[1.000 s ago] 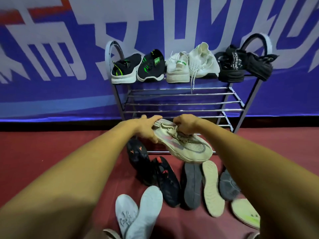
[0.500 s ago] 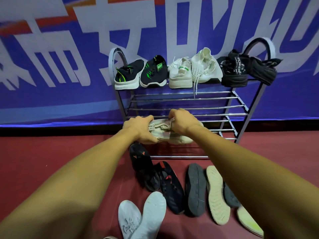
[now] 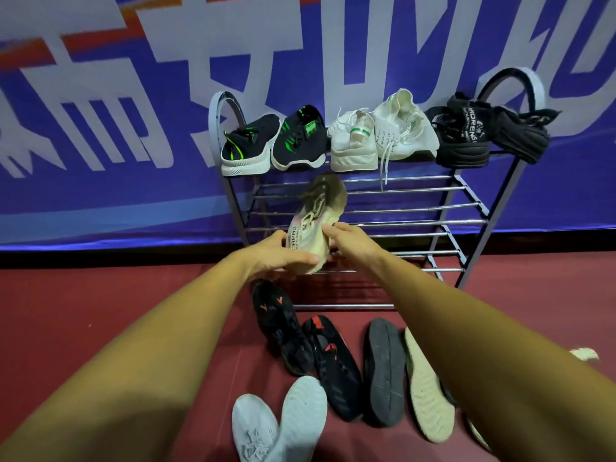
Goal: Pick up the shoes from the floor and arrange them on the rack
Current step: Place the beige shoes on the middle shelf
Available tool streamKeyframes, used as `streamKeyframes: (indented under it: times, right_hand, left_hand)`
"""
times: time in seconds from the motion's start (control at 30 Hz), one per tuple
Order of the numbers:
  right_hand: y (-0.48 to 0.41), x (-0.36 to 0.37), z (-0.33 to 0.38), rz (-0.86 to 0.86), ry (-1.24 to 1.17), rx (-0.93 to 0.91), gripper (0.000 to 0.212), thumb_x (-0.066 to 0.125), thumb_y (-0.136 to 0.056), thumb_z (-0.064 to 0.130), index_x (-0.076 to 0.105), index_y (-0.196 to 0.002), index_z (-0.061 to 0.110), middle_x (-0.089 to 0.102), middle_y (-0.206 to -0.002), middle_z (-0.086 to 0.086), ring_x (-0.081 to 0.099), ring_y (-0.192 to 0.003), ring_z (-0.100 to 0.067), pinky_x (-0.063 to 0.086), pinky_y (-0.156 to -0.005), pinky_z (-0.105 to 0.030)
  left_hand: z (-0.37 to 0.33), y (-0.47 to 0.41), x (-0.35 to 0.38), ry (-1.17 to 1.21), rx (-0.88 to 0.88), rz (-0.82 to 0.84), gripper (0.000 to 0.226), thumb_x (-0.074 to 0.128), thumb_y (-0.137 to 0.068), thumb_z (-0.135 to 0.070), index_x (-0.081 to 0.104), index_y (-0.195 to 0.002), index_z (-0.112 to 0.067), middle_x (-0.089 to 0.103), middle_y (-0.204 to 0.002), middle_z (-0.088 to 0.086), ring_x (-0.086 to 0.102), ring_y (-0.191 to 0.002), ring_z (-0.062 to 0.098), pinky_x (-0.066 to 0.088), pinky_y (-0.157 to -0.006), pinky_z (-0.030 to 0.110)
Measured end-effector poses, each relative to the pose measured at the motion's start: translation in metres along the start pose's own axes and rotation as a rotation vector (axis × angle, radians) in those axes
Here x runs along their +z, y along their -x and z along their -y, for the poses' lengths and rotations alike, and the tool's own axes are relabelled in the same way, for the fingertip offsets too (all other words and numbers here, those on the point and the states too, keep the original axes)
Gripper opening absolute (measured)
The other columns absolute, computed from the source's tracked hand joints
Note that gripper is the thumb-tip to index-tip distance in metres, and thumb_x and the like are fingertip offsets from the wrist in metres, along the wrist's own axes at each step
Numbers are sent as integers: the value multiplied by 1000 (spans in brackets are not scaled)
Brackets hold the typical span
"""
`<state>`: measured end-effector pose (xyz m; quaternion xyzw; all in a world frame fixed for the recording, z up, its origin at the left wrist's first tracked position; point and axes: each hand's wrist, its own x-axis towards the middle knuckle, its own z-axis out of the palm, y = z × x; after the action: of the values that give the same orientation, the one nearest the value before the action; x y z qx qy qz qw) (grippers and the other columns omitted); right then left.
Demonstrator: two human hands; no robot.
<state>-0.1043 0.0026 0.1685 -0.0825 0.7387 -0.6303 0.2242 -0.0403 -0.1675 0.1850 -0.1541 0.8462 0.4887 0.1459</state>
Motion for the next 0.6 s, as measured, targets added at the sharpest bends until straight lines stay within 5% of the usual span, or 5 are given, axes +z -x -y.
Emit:
streamKeyframes:
  times: [0.13, 0.27, 0.37, 0.47, 0.6]
  right_hand:
    - [-7, 14, -3, -38, 42, -23, 32, 51, -100, 31, 67, -111, 5, 69, -95, -3, 59, -73, -13, 45, -58, -28]
    - [-21, 29, -3, -178, 377, -151, 36, 54, -96, 40, 74, -108, 13, 74, -104, -9, 64, -99, -25, 48, -85, -34]
    - [-28, 42, 2, -86, 323, -126, 29, 60, -85, 30, 74, -110, 23, 75, -104, -2, 67, -102, -26, 52, -94, -41]
    - [-44, 51, -2, 11, 218, -174, 56, 56, -65, 14, 70, -118, 23, 75, -107, 2, 68, -102, -20, 55, -92, -39]
    - [-57, 59, 2, 80, 208, -191, 66, 70, -65, 10, 62, -130, 18, 72, -114, 1, 67, -95, -11, 54, -84, -28]
  left_hand:
    - [18, -7, -11, -13, 2, 0, 82, 90, -60, -45, 42, -123, -26, 68, -95, -2, 64, -66, 8, 48, -58, 27]
    - [32, -21, -17, -9, 21, -207, 92, 93, -38, -53, 51, -116, -26, 70, -108, -3, 70, -91, 13, 59, -85, 37]
    - [37, -27, -17, -31, 37, -373, 84, 89, -41, -58, 53, -109, -26, 70, -105, -4, 69, -94, 17, 57, -87, 39]
    - [44, -39, -26, -2, 33, -452, 77, 92, -47, -52, 53, -107, -26, 69, -107, -4, 67, -97, 17, 55, -90, 38]
    - [60, -62, -48, 91, 32, -407, 106, 94, -25, -57, 59, -119, -22, 72, -108, -6, 68, -103, 14, 56, -93, 41]
